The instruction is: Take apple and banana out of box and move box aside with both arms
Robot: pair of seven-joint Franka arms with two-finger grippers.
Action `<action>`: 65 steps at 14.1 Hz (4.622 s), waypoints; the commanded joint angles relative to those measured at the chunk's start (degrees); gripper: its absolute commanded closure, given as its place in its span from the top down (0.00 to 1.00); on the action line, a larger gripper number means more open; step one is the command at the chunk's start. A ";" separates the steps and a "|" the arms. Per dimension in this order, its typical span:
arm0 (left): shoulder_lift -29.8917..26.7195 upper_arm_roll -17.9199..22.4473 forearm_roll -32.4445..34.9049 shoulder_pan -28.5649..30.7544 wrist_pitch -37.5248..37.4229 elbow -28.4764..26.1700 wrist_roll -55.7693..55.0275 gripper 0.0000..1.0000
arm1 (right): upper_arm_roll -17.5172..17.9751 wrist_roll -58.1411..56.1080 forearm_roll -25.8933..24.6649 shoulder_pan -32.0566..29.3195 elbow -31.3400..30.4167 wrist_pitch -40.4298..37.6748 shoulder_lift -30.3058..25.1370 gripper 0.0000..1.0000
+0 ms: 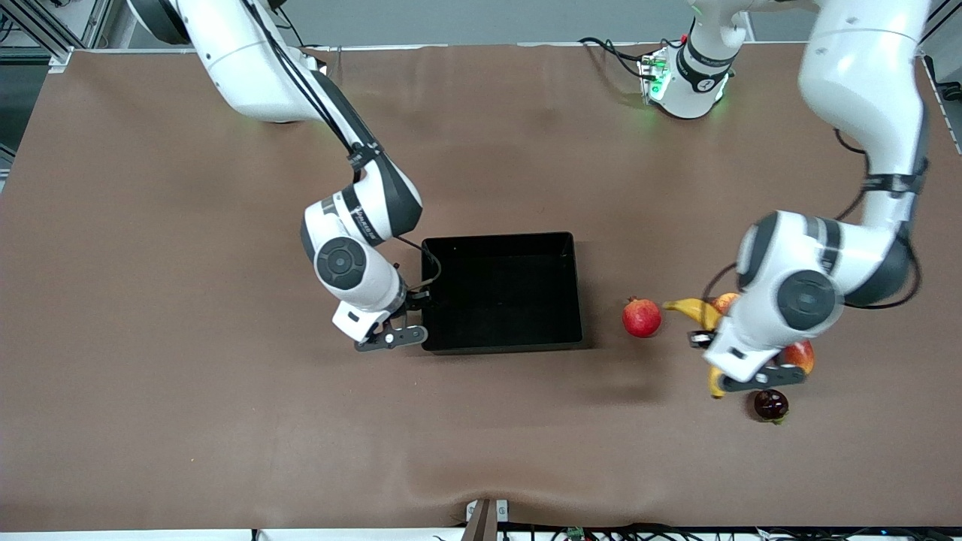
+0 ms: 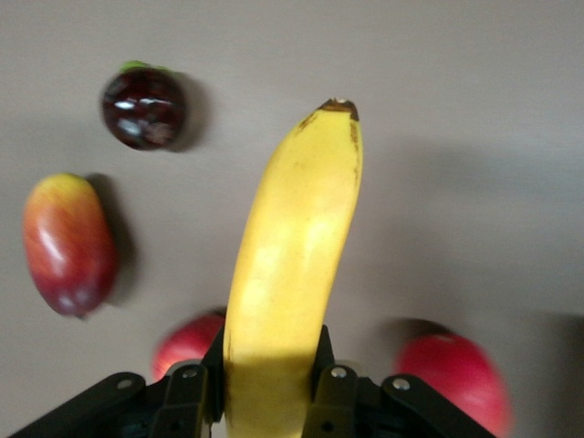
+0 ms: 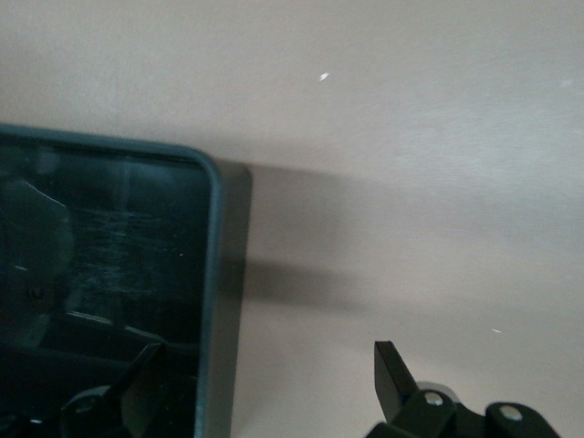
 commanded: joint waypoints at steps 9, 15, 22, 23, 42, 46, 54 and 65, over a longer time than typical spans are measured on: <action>9.94 -0.35 -1.09 3.30 16.62 0.16 3.85 0.00 | -0.45 -0.33 0.97 2.41 0.99 1.78 1.80 0.00; 12.23 -0.26 -0.65 3.30 16.71 0.07 3.85 0.55 | -1.07 -0.68 0.62 -5.31 1.08 1.61 -2.41 0.00; 4.35 -0.53 -0.48 3.03 9.88 0.25 3.76 1.00 | -1.86 -13.05 0.18 -26.04 -0.23 -5.78 -8.40 0.00; 1.98 -0.61 -0.57 2.95 7.85 0.17 3.94 1.00 | -1.86 -14.81 0.18 -28.94 -0.76 -5.26 -8.14 0.00; -34.96 -1.06 -11.11 -0.56 -25.73 -4.58 7.36 1.00 | -1.42 -33.82 3.17 -43.57 0.55 -5.84 -6.80 1.00; -36.88 0.44 -11.99 -0.83 -28.37 -4.67 7.45 1.00 | -1.60 -29.00 -2.70 -38.91 0.38 -12.62 -15.50 1.00; -36.63 0.70 -13.75 1.27 -29.43 -4.49 7.18 1.00 | -1.42 -21.44 -5.09 -35.04 -3.64 -26.42 -32.02 1.00; -39.97 0.70 -15.85 4.17 -31.89 -4.84 17.30 1.00 | -1.24 -18.96 -8.79 -32.84 -7.97 -31.27 -42.33 1.00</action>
